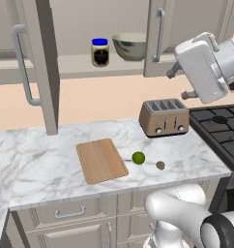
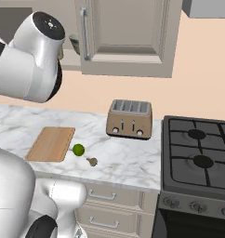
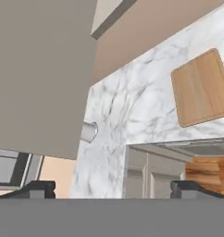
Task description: Open the cabinet. Place the bowl and condiment on the counter. Then place the lime and garlic on the cutting board.
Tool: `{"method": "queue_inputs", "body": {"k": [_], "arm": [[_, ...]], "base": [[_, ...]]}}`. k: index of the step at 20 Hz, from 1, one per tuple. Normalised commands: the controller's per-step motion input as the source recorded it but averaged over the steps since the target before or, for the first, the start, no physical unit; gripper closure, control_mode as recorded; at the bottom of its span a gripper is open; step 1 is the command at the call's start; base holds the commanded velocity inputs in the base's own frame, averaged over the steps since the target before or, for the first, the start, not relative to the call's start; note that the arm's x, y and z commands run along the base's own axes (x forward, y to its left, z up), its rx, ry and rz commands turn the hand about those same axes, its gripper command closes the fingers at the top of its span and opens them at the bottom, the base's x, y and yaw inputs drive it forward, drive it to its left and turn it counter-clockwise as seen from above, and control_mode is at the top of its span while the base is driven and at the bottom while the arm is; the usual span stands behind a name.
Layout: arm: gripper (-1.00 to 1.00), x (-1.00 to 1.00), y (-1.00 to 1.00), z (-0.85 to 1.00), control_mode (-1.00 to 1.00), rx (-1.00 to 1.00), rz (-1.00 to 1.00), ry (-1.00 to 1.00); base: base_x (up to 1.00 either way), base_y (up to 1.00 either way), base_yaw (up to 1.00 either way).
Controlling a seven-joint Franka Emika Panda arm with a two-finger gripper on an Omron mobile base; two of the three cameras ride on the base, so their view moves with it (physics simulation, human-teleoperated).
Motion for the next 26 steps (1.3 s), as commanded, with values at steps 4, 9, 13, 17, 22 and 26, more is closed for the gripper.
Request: {"method": "queue_inputs", "body": {"k": [4, 9, 13, 17, 22, 26], "arm": [[-1.0, 0.83, -0.44, 0.05, -1.0, -0.15, -0.07, -0.19], [-1.0, 0.42, -0.49, 0.23, -1.0, -0.09, -0.06, -0.31], [-1.0, 0.36, -0.45, 0.26, -1.0, -0.11, -0.04, -0.32], [-1.0, 0.23, -0.17, -0.01, -1.0, -0.2, -0.06, -0.1], [-1.0, 0.45, 0.0, -0.06, -1.0, -0.29, -0.06, 0.0], [-1.0, 0.55, 0.0, 0.0, -1.0, -0.2, -0.11, -0.01]], "base": [[0.0, 0.0, 0.0], [0.0, 0.0, 0.0], [0.0, 0.0, 0.0], [0.0, 0.0, 0.0], [0.0, 0.0, 0.0], [0.0, 0.0, 0.0]]}}
